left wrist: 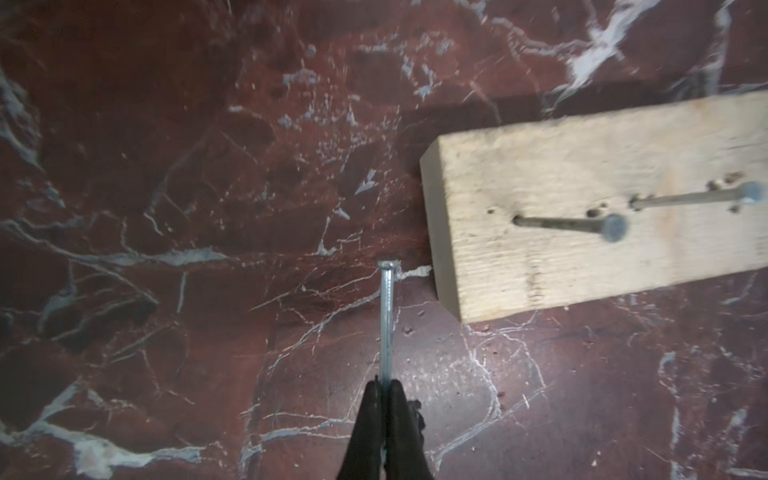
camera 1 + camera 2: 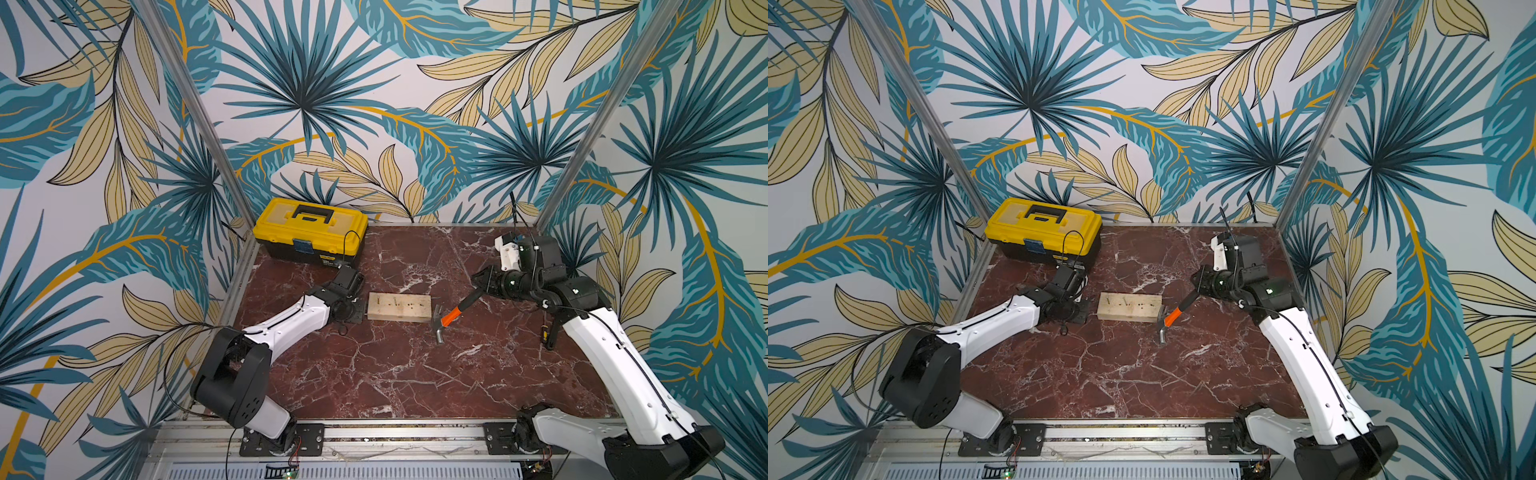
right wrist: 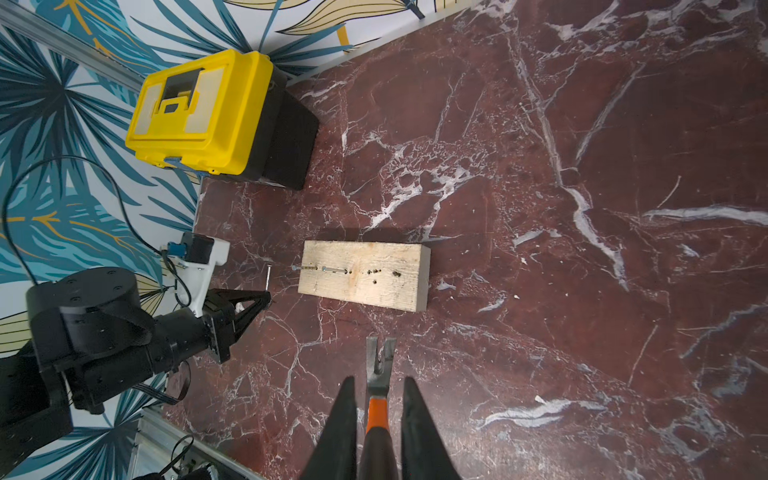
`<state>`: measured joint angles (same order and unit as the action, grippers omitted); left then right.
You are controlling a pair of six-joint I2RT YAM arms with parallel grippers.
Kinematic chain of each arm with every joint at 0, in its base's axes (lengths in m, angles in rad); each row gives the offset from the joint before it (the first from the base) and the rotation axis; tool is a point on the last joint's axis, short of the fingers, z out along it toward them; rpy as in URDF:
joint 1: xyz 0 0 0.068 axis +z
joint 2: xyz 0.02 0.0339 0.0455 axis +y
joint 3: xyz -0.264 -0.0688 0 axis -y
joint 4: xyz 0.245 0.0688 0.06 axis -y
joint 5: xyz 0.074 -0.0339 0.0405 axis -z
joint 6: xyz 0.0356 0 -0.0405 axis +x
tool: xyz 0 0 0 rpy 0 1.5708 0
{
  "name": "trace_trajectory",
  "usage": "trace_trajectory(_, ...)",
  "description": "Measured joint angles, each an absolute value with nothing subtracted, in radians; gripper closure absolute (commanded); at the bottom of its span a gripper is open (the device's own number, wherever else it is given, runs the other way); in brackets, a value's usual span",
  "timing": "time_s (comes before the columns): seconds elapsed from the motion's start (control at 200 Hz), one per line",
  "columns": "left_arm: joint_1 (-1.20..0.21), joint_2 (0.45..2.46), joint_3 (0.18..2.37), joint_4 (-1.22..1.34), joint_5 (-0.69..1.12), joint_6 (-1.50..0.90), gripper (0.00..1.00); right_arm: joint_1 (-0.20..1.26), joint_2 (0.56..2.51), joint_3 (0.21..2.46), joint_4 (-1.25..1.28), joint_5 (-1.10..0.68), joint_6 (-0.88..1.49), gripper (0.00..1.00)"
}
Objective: Use a claw hammer to pull out a nail
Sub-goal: Place the nail at the center of the board.
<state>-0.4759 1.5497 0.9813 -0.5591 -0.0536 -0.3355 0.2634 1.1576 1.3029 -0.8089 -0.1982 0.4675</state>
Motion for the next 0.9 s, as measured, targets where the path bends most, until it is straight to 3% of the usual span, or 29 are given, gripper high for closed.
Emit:
trace_trajectory(0.451, -0.419, 1.742, 1.055, -0.634, -0.065, -0.407, 1.00, 0.263, 1.139, 1.273, -0.807, -0.179, 0.466, 1.00)
trace_trajectory(0.726, -0.418, 1.767, 1.069, -0.653, -0.085, -0.435, 0.82, 0.263, 1.139, 1.273, -0.806, -0.179, 0.463, 1.00)
trace_trajectory(0.901, -0.418, 1.763, 1.073, -0.668, -0.090, -0.421, 0.77, 0.263, 1.145, 1.273, -0.805, -0.180, 0.463, 1.00)
